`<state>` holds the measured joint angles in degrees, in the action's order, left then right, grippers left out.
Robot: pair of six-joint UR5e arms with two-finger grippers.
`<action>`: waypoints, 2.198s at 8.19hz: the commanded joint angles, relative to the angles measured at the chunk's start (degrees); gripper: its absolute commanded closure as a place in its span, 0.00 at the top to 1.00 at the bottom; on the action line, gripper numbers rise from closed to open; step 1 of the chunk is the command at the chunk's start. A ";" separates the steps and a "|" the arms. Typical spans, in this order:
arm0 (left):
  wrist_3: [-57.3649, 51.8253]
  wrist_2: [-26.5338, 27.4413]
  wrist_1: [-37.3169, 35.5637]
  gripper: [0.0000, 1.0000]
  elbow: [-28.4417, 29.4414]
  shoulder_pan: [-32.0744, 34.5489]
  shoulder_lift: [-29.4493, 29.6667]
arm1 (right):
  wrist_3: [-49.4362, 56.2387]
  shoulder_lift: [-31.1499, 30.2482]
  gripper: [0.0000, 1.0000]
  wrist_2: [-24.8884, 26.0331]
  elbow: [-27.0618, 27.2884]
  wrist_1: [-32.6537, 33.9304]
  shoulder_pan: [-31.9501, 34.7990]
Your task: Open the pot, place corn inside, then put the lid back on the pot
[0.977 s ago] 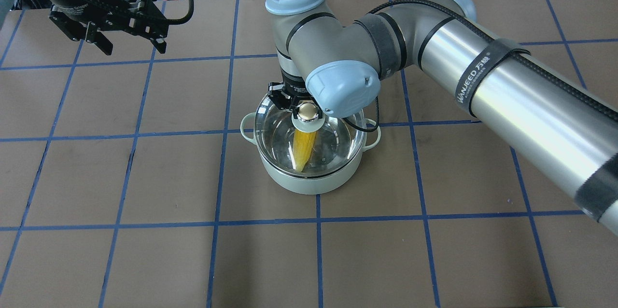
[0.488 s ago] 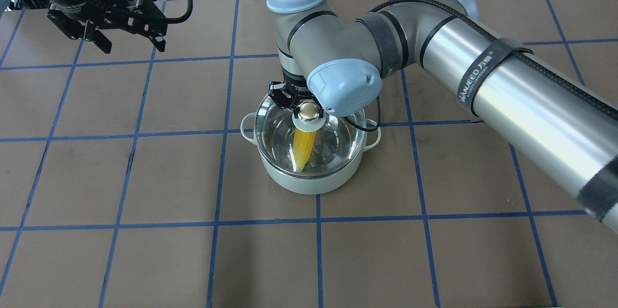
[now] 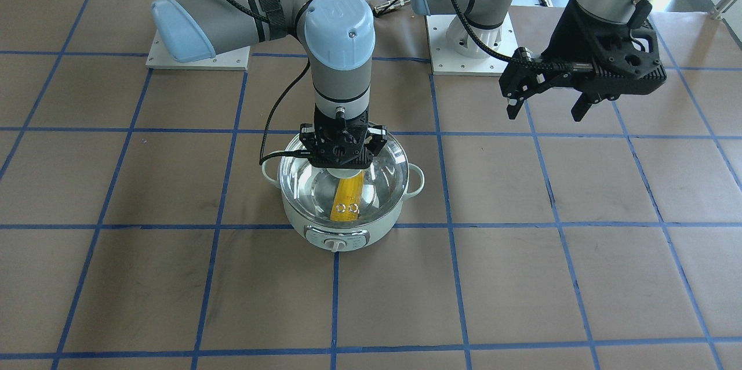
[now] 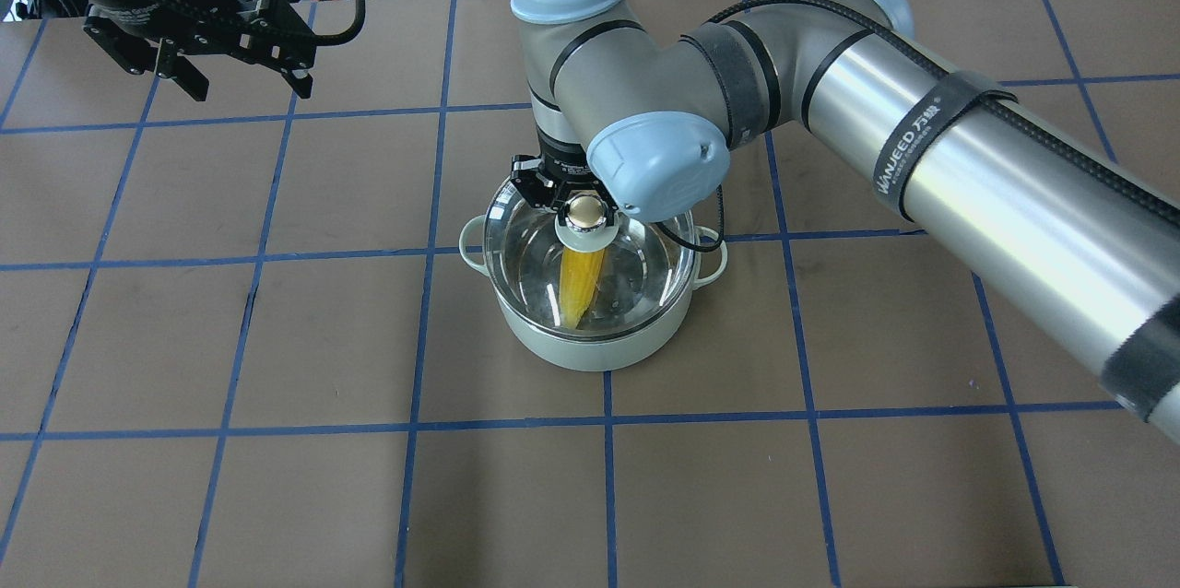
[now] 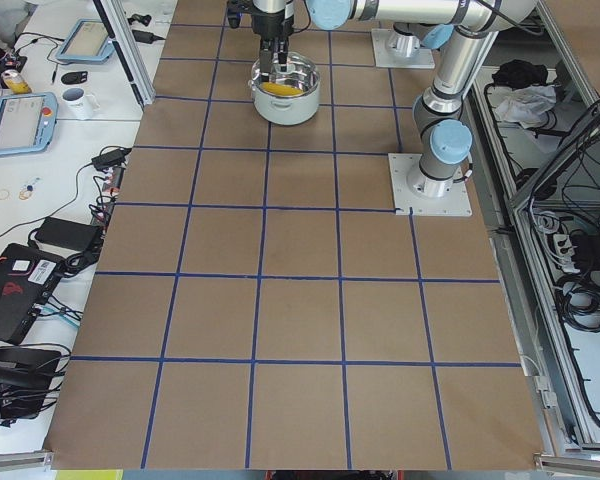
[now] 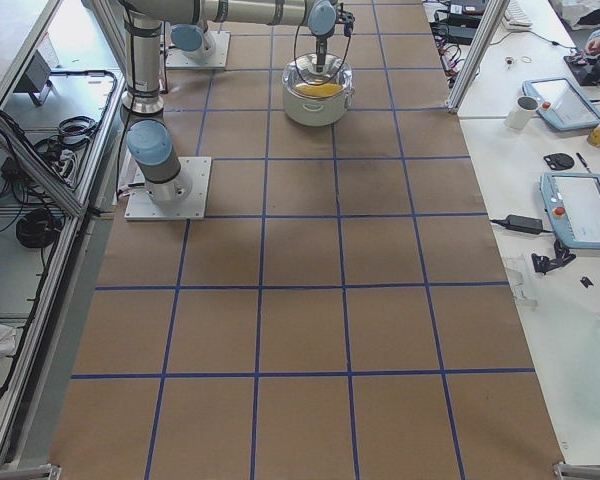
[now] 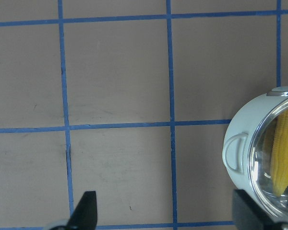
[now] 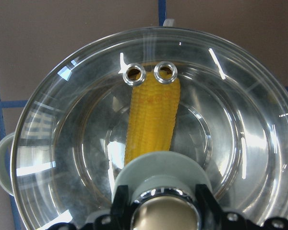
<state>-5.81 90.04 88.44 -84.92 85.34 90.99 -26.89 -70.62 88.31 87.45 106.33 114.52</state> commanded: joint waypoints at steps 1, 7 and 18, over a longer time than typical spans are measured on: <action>0.36 -0.21 -1.59 1.00 -0.51 0.00 0.76 | -0.09 0.04 0.08 -0.33 0.00 0.02 0.00; 0.10 -0.39 -3.18 1.00 -0.77 0.00 0.94 | -0.44 0.04 0.11 -0.07 0.00 -1.21 0.00; -1.14 -0.48 -5.72 1.00 -1.48 0.00 1.82 | 1.66 -3.45 1.00 0.64 -1.49 -1.21 -1.14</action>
<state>-6.75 89.61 84.02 -86.42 85.37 92.63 -26.21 -71.23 88.91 86.74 105.80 114.28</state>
